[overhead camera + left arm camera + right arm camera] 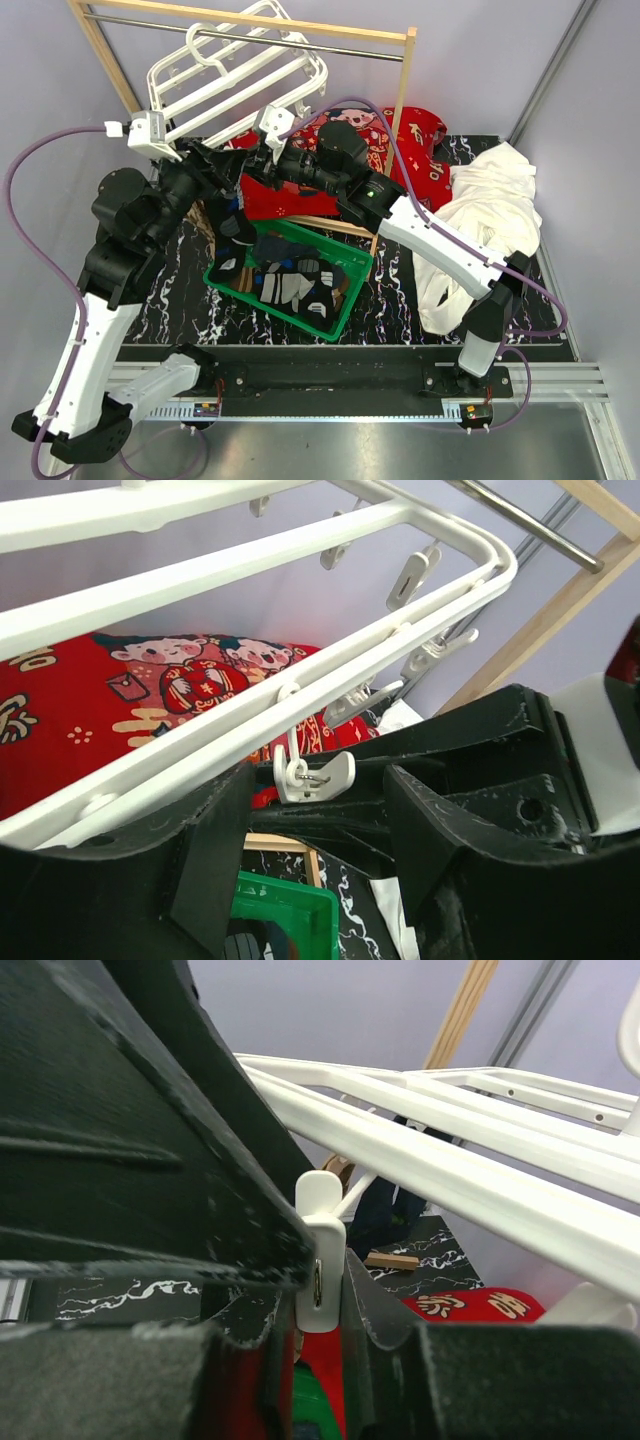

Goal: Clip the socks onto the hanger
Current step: Open the clamp at the hanger.

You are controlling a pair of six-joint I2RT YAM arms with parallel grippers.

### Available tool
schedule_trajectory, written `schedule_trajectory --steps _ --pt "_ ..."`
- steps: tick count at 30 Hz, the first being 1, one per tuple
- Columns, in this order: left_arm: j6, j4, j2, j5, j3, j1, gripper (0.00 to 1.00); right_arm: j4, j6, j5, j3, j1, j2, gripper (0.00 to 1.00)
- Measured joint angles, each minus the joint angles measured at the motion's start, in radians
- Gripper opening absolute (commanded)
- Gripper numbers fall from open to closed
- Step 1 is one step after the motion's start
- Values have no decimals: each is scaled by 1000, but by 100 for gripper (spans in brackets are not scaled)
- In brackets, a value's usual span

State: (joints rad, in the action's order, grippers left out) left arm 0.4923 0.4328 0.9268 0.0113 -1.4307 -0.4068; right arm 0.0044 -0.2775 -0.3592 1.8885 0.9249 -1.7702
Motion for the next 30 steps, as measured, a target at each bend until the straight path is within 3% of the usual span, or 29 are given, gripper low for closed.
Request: schedule_trajectory --steps 10,17,20,25,30 --pt "-22 -91 14 0 55 -5 50 3 -25 1 0 0 0 11" --pt "-56 -167 8 -2 97 -7 26 -1 -45 8 0 0 -2 15" --pt "-73 -174 9 0 98 -7 19 0 -56 19 -5 0 -2 20" --pt "-94 -174 10 13 109 -5 11 15 -64 27 -39 1 1 49" --pt "-102 -171 13 23 118 -3 9 20 -58 53 -120 11 27 59"
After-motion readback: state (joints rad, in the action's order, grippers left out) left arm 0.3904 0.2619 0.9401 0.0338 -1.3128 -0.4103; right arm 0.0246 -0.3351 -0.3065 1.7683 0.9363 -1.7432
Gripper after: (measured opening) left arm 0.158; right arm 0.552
